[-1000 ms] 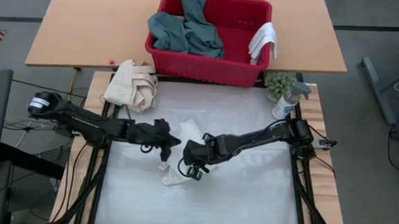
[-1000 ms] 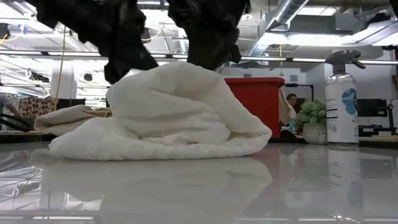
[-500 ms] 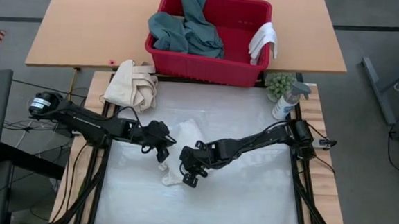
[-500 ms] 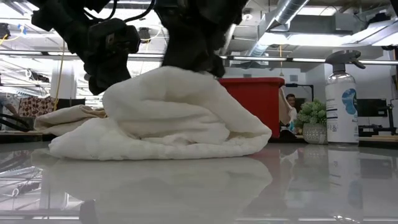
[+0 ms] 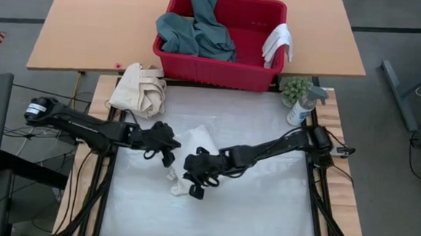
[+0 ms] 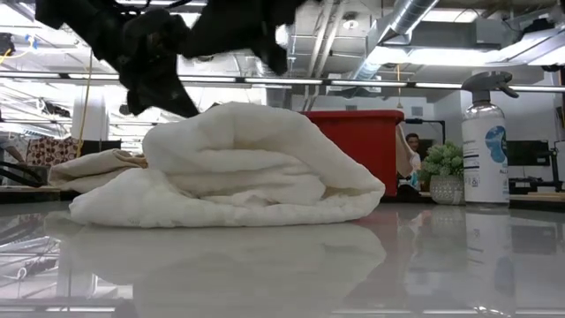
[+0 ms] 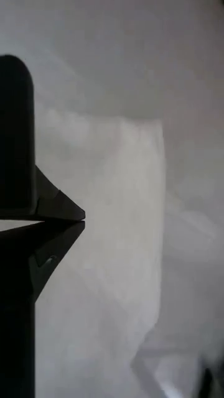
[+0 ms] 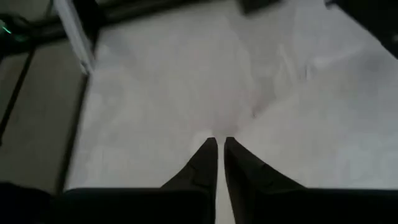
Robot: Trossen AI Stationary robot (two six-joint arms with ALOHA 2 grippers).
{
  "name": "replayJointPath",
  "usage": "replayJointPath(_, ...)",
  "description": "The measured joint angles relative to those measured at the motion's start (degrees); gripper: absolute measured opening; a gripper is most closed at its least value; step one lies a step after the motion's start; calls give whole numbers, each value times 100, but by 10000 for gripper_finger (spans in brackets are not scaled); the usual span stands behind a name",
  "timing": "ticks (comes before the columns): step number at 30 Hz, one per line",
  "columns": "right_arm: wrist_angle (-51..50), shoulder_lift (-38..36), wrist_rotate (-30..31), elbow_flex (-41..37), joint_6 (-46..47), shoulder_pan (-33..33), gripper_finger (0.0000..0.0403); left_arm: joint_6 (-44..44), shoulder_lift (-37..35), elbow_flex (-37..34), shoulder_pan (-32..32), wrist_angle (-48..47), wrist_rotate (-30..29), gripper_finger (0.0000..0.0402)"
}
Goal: Fold Laundry from Bin
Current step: Fold the white shirt
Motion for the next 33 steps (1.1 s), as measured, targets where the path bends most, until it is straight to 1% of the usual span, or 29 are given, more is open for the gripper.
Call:
replayJointPath(2,-266,-17,206,1,-1,102,38,-4,-201,-10,7,-287,-150,0)
replayJointPath(3,-377,35,213,-35,-14,135,31,-5,-264,0,8,-414,-196,0)
replayJointPath(5,-220,211,190,-130,2,181,19,-7,-320,-16,5,-818,-225,0)
replayJointPath(7,-160,356,183,-194,2,177,14,-9,-303,-20,3,-866,-222,0)
replayJointPath(10,77,606,151,-168,6,165,16,-70,-314,-180,3,-750,-239,0)
replayJointPath(13,377,982,-125,-175,88,118,29,-276,-309,-447,3,-675,-273,0)
replayJointPath(15,482,1200,-316,-192,155,94,32,-458,-310,-720,3,-450,-220,0)
replayJointPath(17,709,1315,-497,-158,159,66,30,-621,-309,-1007,3,-237,-175,0)
replayJointPath(20,731,1355,-632,-159,161,13,21,-794,-308,-1343,2,43,-153,0)
replayJointPath(24,630,1140,-766,-120,-130,-31,22,-951,-311,-1508,3,91,-297,0)
replayJointPath(28,542,466,-752,-6,-769,-24,35,-955,-309,-1509,7,101,-495,0)
replayJointPath(30,260,165,-584,-6,-873,-19,36,-981,-311,-1508,7,150,-491,0)
replayJointPath(33,-327,-35,-7,-69,-875,-15,29,-1064,-443,-1407,-36,80,-460,0)
